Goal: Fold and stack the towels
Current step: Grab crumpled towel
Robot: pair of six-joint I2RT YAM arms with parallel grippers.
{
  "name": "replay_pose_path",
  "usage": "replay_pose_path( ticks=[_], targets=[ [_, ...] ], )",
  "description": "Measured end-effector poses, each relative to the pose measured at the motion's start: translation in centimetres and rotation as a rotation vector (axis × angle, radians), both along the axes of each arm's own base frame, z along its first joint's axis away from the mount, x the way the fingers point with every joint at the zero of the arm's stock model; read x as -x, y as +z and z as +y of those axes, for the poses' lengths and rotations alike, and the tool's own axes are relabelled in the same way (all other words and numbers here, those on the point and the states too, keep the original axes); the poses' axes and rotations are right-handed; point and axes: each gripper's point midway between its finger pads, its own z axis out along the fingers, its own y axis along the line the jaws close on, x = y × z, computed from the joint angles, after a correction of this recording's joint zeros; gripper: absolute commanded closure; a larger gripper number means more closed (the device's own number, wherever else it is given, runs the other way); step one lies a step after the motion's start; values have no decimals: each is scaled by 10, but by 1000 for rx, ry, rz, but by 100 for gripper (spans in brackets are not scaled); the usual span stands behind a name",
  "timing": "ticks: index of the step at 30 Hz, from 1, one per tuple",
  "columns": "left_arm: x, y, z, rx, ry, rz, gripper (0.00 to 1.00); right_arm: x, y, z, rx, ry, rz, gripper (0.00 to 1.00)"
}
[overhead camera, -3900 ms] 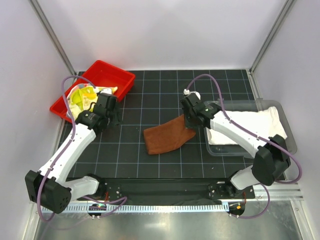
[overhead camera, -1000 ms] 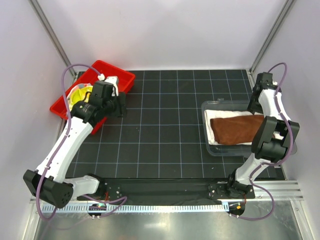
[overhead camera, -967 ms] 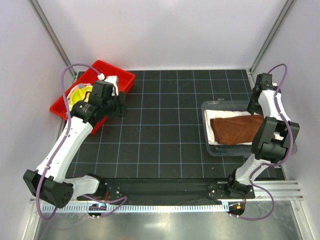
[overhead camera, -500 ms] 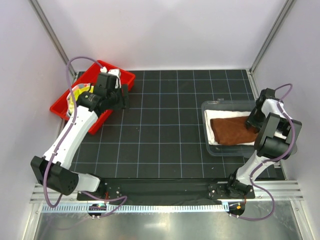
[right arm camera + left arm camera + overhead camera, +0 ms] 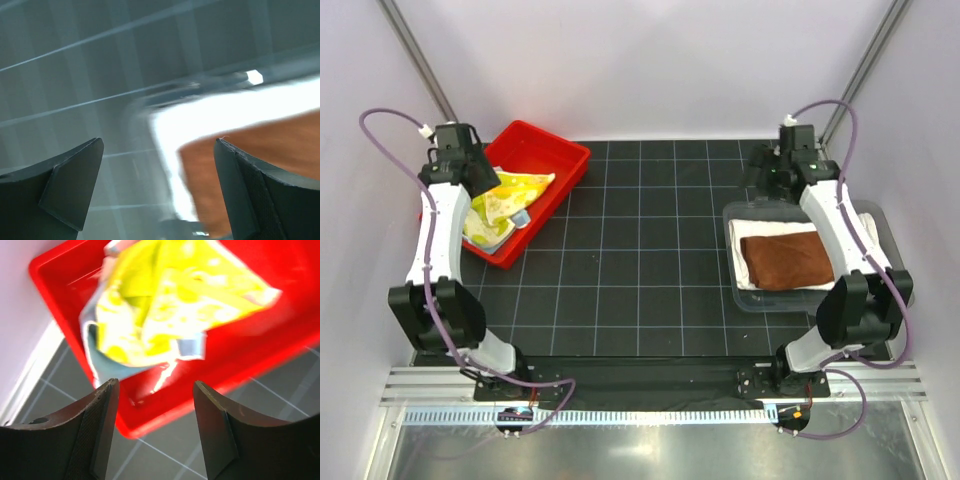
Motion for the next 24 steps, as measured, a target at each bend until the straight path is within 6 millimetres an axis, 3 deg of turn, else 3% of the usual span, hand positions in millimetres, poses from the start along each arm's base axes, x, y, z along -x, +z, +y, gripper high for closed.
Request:
replay_pose_path(
  ticks=[4,9,11,12,14,17,19,21,24],
  targets=[
    [-11,-48,33,-12,56,116,41,1,38,62,-61,150,-118,0],
    [-41,-139,34,24,13,304,56,-2,53,88,-90,219,-171,1],
    [-48,-172,32,45,-12,369,70,-2,53,92,-92,230,-173,0],
    [-53,-188,31,58,-27,408,96,-2,54,93,-91,233,-175,0],
    [-57,-198,32,66,-34,443,100,-2,53,92,-86,236,-175,0],
    [-67,-196,34,65,-43,454,100,-3,53,91,-73,237,-175,0],
    [-69,-181,34,58,-44,425,100,-3,53,90,-69,237,-176,0],
    [-71,-156,34,49,-43,373,100,-2,52,90,-69,237,-173,0],
    [-73,-95,34,26,-37,232,100,1,54,93,-70,246,-171,0]
  ],
)
